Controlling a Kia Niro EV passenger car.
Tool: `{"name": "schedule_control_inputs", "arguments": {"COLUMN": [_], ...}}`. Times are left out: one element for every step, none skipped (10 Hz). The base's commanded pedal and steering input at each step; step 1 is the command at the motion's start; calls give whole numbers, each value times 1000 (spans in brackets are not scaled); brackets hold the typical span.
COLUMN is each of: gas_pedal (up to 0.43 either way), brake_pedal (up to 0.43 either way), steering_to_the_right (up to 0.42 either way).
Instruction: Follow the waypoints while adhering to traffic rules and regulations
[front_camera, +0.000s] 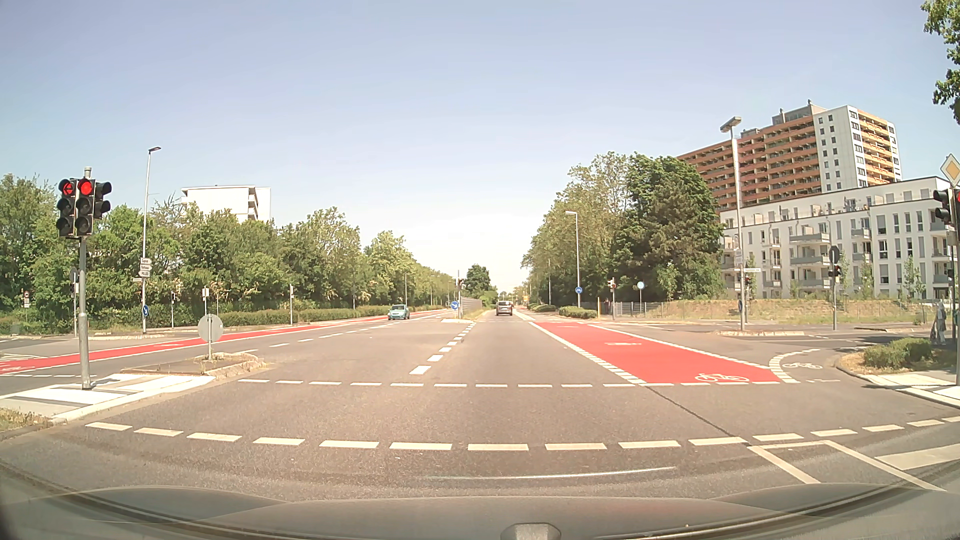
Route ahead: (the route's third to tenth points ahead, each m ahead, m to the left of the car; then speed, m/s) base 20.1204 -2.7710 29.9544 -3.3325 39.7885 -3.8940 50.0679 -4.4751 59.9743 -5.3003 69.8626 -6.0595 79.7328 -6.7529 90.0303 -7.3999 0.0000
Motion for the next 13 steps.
{"name": "schedule_control_inputs", "arguments": {"gas_pedal": [0,0,0,0,0,0,0,0,0,0,0,0,0], "brake_pedal": [372,366,372,372,366,366,372,372,372,372,372,372,366], "steering_to_the_right": [5,4,5,4,4,4,4,4,4,4,4,4,4]}}
